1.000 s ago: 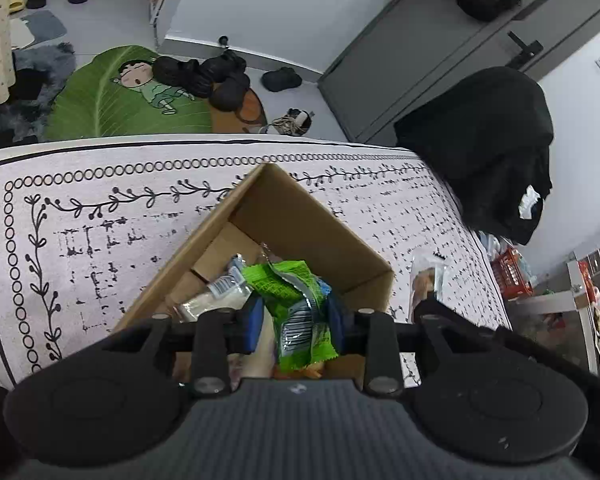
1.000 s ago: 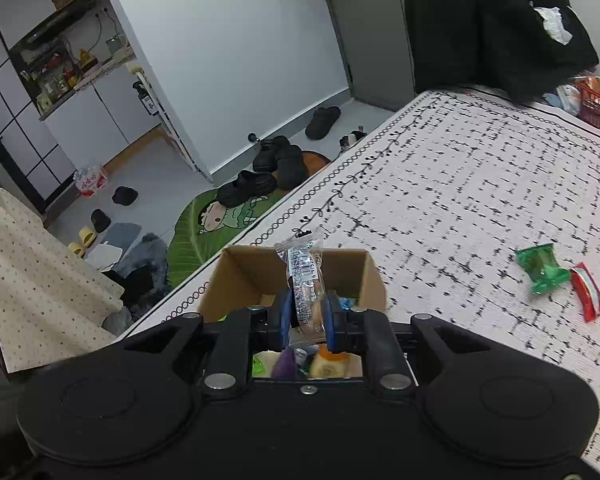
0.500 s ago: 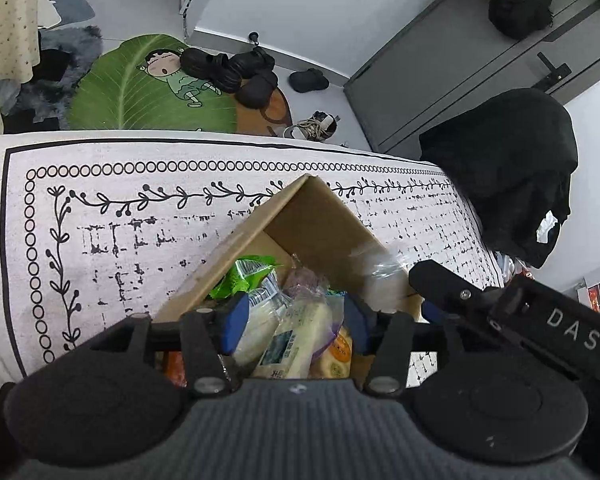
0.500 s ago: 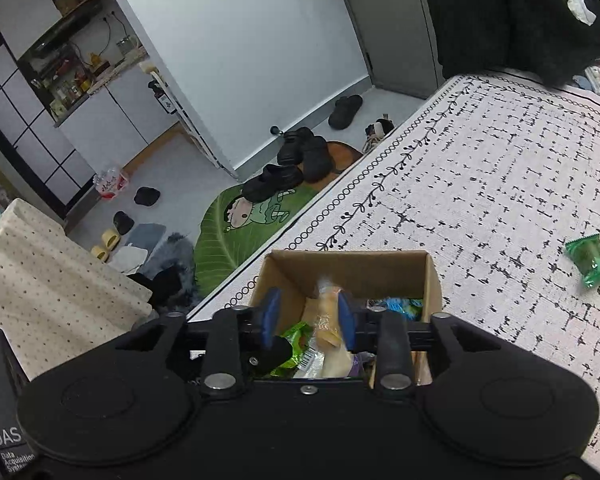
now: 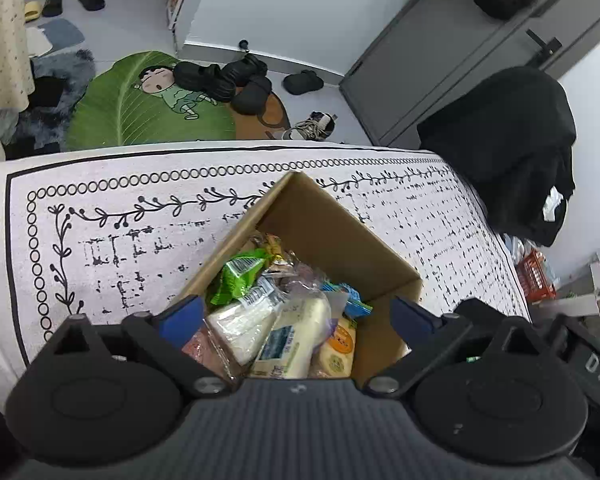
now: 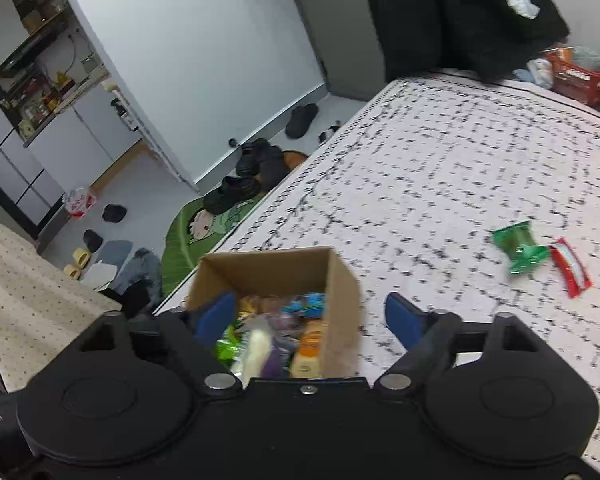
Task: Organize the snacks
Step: 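Open both grippers to drop the snacks into the box, then reach the left tool to the dark-green candy while the right reaches the red bar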
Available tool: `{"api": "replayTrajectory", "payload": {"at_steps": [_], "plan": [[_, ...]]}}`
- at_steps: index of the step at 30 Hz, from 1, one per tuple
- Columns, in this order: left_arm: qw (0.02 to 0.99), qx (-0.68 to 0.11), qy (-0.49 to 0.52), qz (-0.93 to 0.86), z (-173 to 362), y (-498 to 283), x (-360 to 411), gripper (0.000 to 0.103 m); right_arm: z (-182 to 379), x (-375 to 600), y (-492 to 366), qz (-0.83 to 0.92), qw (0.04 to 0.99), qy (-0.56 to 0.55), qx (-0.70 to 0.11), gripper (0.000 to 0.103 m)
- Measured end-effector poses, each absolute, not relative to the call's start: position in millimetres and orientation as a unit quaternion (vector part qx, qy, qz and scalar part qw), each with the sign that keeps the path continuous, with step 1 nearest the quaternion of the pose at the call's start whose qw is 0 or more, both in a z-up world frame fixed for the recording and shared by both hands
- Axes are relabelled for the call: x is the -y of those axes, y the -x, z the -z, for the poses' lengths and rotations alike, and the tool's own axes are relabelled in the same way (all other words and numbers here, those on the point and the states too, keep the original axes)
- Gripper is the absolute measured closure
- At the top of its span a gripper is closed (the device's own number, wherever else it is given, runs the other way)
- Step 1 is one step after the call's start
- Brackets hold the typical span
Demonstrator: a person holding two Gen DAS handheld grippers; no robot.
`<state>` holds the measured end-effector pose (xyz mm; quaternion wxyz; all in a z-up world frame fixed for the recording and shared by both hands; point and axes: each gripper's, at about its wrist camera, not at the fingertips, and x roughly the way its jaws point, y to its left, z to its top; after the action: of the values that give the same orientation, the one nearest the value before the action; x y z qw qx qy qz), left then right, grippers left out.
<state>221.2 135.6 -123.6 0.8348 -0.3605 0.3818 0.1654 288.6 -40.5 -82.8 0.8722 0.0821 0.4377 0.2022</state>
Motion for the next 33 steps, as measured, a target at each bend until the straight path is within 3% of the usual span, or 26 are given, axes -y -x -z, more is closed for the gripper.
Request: {"api": "replayTrajectory", "payload": {"at_steps": [5,12,23,33], "plan": [[0.846,-0.383,0.341,-0.148,116.5,-224.4,-120.0,0.000,83.1,66.0,-286.4,-0.181,0.877,-0.098,-0.433,0.007],[0.864,-0.383,0.296,-0.136,103.5,-229.2,-98.9,0.000,79.5,90.7,-283.8,-0.166,0.886,-0.080,-0.425,0.002],[0.876,-0.400,0.248,-0.106,90.5,-240.8,-65.6,0.000,81.6,136.8,-283.0,-0.135,0.898,-0.063,-0.415,0.002],[0.877,-0.420,0.217,-0.084,92.3,-255.9,-30.4,0.000,102.2,183.9,-287.7,-0.134,0.887,-0.112,-0.427,0.002]]}}
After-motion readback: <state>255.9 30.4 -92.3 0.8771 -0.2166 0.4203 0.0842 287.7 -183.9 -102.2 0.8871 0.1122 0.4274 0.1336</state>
